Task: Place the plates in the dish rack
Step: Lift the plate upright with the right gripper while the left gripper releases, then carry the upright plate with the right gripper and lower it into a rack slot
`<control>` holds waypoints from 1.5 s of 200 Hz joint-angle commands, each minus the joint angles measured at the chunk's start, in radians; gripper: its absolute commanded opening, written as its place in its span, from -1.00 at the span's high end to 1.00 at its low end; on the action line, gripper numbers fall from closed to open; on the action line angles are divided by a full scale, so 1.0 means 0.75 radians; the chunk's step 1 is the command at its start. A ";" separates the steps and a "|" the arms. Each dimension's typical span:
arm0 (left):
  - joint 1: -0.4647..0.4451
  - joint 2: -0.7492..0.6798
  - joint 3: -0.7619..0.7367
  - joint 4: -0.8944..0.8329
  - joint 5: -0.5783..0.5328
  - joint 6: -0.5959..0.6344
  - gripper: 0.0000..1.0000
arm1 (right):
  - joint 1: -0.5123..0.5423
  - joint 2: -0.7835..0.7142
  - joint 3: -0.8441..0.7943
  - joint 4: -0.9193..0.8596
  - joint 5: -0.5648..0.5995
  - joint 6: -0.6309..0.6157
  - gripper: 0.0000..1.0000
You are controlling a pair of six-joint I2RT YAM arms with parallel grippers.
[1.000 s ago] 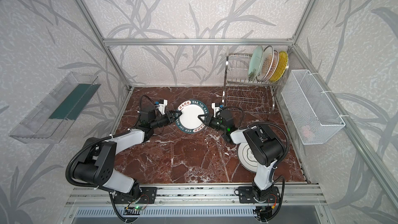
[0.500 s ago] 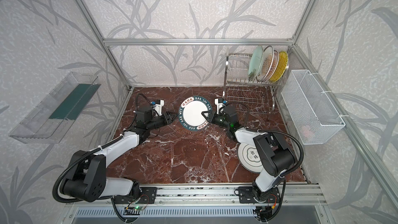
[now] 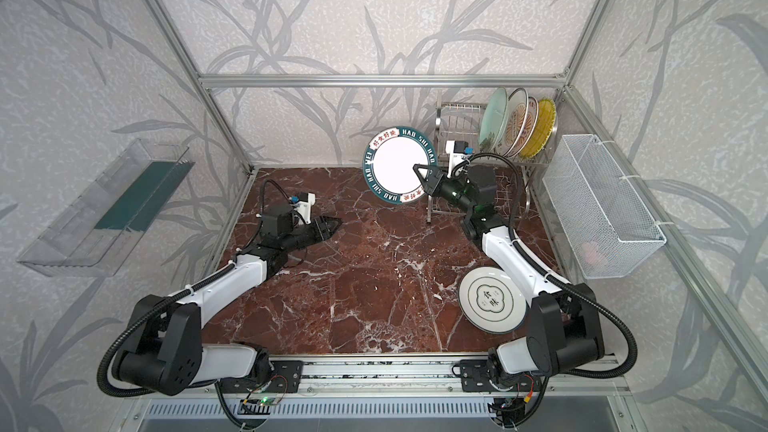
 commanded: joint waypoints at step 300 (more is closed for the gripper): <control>-0.005 -0.074 -0.036 0.017 0.016 0.041 0.31 | -0.123 0.111 0.991 -0.826 0.947 -0.618 1.00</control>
